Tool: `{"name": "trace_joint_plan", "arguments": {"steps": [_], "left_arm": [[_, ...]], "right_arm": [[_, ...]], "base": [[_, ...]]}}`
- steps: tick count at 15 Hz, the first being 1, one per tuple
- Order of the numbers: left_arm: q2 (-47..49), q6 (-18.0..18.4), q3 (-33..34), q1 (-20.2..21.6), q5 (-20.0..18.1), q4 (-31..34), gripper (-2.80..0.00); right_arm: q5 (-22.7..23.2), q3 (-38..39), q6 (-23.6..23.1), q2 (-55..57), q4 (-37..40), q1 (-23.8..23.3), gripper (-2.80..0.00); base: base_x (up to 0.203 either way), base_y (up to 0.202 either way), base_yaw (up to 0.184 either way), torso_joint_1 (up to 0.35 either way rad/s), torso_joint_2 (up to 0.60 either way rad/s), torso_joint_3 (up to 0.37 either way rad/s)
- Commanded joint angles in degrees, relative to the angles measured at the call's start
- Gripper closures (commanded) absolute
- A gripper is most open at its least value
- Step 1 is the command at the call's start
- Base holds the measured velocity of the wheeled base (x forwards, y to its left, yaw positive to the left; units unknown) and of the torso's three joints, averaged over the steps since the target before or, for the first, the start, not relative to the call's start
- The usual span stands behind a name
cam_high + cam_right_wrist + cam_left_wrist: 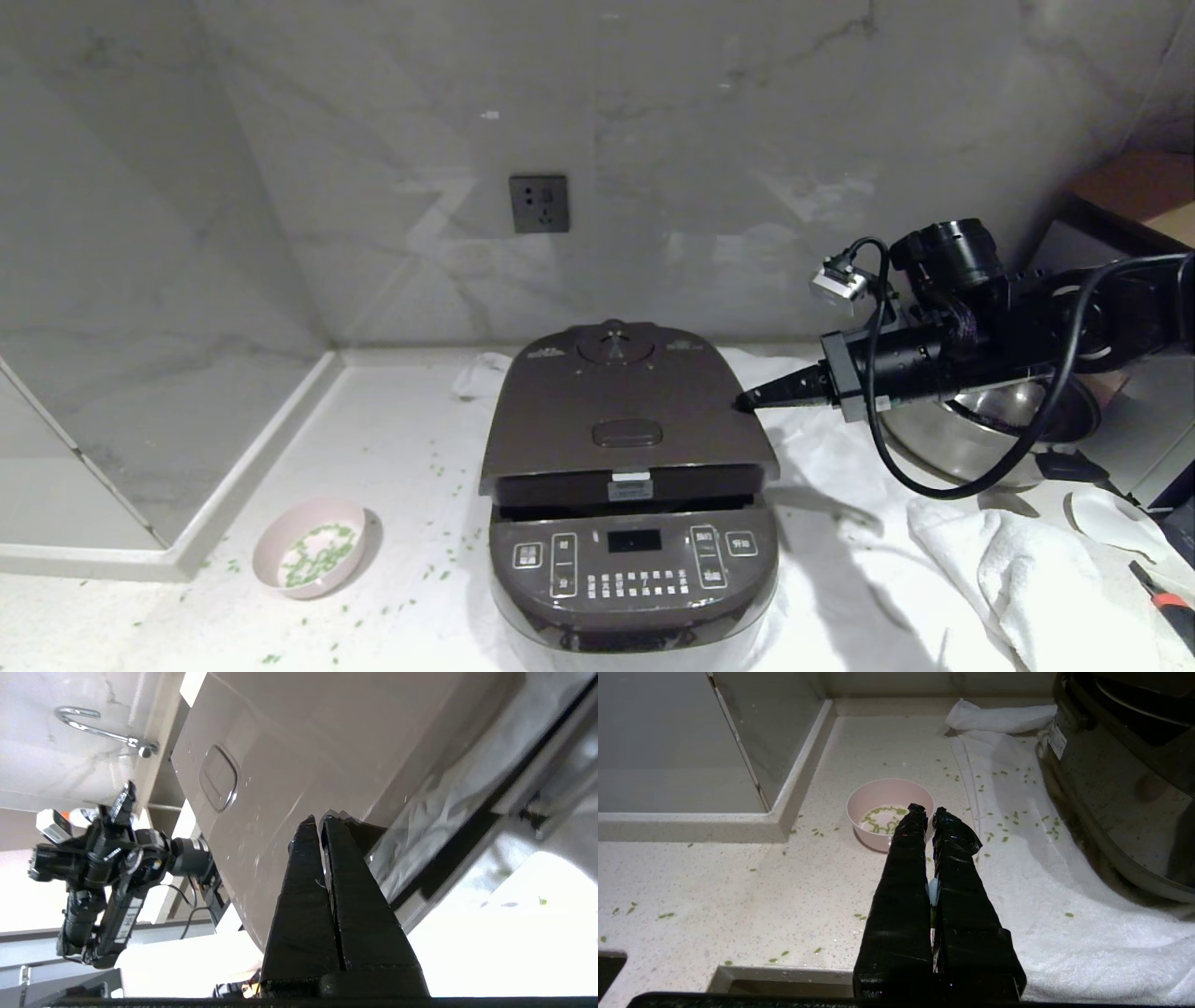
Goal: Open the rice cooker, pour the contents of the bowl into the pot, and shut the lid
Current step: Close the rice cooker
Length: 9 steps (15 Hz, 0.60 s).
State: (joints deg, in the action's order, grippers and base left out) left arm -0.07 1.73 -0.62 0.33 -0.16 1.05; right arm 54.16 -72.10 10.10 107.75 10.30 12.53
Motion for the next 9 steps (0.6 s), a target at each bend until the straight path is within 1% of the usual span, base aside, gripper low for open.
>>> {"name": "trace_joint_plan", "arguments": {"steps": [1,3,7,9], "left_arm": [[-0.01,0.03,0.01,-0.06,-0.01,0.01,0.00],[-0.01,-0.14,0.01,-0.07,-0.01,0.01,0.00],[-0.01,-0.32,0.01,-0.07,-0.01,0.01,0.00],[-0.01,-0.32,0.01,-0.07,-0.01,0.01,0.00]], "right_arm": [[-0.70,1.59,-0.84,-0.42,-0.01,0.05,0.00],[-1.07,2.46,-1.60,-0.13,-0.02,0.30,0.00],[-1.08,2.42,-1.72,1.23,-0.20,0.30,0.00],[-2.47,2.05,-1.74,1.84,-0.28,0.30,0.00]], "base": [[0.000,0.000,0.000,0.000,0.00,0.000],[0.000,0.000,0.000,0.000,0.00,0.000],[0.000,0.000,0.000,0.000,0.00,0.000],[0.000,0.000,0.000,0.000,0.00,0.000]]}}
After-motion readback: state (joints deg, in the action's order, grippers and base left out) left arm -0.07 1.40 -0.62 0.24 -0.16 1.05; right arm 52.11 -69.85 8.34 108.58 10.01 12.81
